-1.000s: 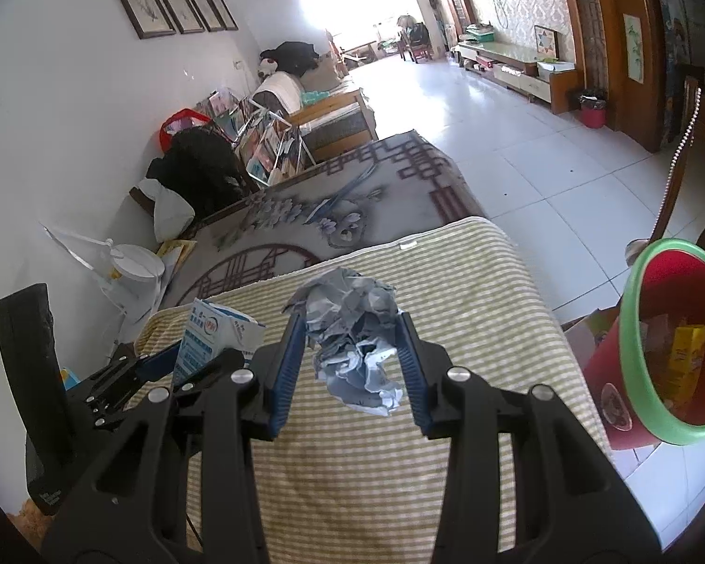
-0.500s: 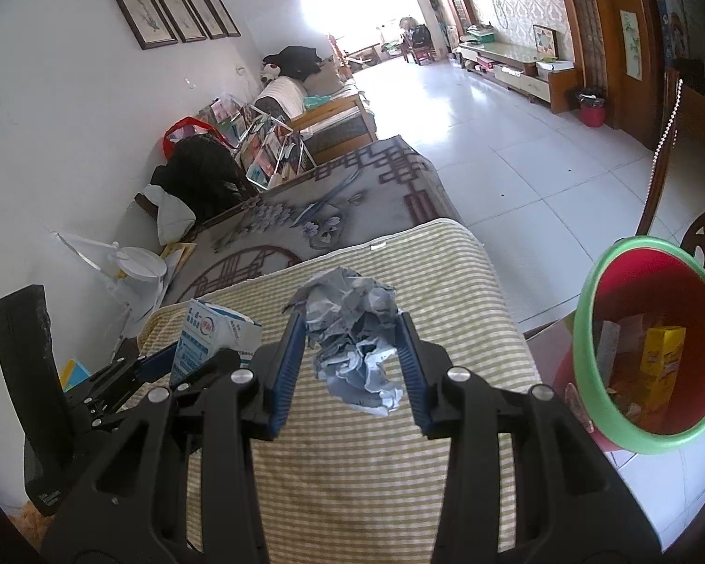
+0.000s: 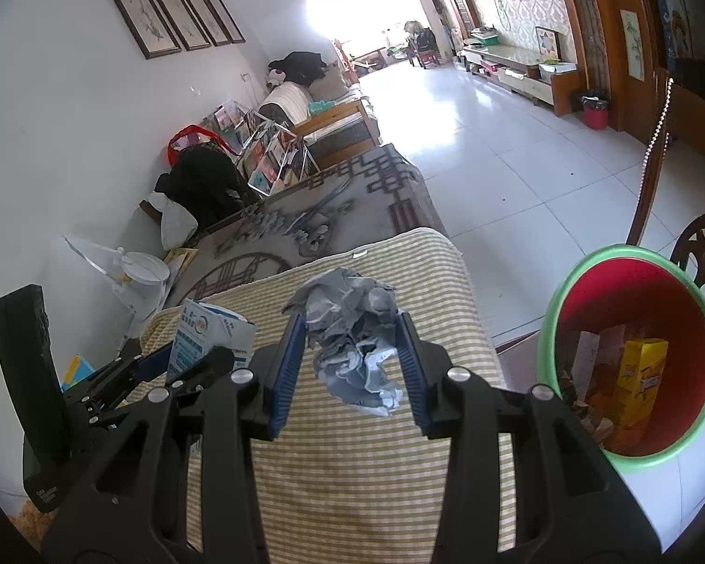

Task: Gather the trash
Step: 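Carry the milk carton and foil over the red bucket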

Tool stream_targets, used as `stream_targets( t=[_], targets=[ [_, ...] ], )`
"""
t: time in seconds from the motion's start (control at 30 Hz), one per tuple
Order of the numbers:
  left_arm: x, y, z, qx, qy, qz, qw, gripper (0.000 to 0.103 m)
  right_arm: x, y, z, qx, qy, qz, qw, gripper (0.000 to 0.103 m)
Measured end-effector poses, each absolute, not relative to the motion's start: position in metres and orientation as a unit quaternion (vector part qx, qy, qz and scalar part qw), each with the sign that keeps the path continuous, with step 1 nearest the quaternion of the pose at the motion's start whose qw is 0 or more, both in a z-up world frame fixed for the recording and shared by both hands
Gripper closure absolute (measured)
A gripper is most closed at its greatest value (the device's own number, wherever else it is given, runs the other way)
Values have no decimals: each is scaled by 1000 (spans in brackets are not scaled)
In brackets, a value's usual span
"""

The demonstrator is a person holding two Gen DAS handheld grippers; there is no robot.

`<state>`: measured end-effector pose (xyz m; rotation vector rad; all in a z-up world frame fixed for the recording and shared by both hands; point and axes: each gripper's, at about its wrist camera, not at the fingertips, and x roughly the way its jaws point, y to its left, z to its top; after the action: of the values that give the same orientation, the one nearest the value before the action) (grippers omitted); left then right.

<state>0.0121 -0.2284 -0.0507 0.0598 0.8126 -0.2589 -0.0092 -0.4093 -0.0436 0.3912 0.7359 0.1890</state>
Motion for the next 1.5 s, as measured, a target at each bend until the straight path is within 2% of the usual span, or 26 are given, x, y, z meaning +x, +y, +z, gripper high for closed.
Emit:
stream_targets(
  t=[1.0, 1.5],
  targets=[
    [23, -295, -47, 61, 391, -140, 908, 49, -16, -483, -52, 223, 345, 75, 909, 64],
    [29, -389, -60, 82, 406, -219, 883, 49, -39, -572, -68, 258, 340, -1, 904, 64]
  ],
)
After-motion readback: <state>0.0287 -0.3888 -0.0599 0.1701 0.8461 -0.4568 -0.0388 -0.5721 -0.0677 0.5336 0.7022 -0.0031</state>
